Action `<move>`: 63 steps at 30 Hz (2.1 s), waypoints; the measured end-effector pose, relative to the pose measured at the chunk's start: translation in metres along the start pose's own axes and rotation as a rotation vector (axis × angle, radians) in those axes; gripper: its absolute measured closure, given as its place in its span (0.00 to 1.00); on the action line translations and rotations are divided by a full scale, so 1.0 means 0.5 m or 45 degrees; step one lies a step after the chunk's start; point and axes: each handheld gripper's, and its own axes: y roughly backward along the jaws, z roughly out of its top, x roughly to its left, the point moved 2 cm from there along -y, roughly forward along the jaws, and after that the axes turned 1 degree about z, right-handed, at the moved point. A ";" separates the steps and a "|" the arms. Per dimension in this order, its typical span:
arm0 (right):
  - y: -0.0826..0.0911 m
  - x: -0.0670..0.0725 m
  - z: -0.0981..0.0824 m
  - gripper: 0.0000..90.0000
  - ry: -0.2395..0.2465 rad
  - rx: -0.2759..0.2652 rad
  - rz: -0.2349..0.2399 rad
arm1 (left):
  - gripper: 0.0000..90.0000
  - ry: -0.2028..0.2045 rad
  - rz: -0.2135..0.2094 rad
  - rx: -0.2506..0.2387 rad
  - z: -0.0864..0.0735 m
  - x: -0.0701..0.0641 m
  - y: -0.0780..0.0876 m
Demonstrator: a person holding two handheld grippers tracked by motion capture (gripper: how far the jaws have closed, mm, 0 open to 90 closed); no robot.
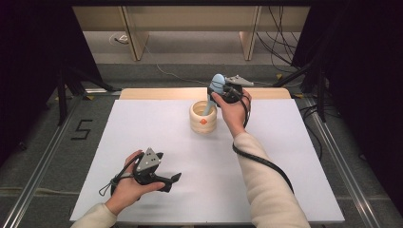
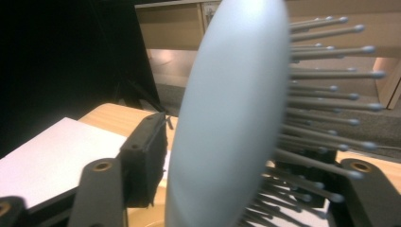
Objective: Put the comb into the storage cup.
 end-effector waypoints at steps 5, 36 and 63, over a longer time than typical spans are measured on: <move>0.003 -0.002 -0.001 0.37 -0.030 -0.009 0.005 | 0.03 0.000 -0.002 0.000 0.000 -0.001 0.000; 0.014 -0.009 -0.011 0.17 -0.035 0.012 0.059 | 0.04 0.000 -0.003 0.006 -0.001 -0.002 -0.002; 0.063 -0.031 -0.037 0.09 -0.014 0.042 0.061 | 0.04 0.000 0.001 0.013 -0.003 -0.001 -0.005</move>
